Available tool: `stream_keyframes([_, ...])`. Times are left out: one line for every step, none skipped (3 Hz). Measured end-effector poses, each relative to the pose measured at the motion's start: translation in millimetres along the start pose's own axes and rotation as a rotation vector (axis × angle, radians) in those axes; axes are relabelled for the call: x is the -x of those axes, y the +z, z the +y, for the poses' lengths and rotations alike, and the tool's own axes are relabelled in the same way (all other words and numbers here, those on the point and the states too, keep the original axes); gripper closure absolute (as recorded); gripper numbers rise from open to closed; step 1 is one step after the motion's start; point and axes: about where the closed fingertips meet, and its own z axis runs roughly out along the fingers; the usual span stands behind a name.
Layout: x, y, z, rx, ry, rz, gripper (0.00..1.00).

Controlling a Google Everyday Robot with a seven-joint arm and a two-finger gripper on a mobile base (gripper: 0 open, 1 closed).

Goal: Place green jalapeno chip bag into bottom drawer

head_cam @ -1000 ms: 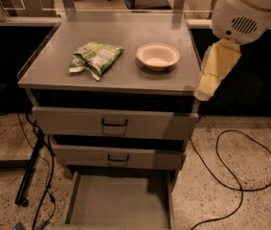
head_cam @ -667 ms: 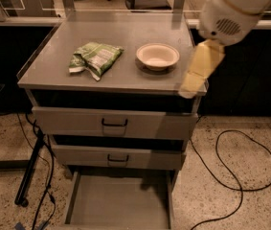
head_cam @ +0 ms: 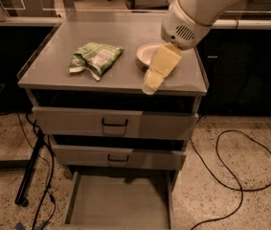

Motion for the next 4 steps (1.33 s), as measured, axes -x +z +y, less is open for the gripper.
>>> stream_keyframes([0.6,1.4,0.1,0.005,0.0,-0.003,0.0])
stream_keyframes([7.7,15.8,4.4,-0.002,0.023,-0.014,0.0])
stream_keyframes([27.5,46.7,-16.6,-0.028,0.048,-0.002,0.0])
stream_keyframes([55.2,87.3,-54.0,-0.023,0.058,0.013,0.0])
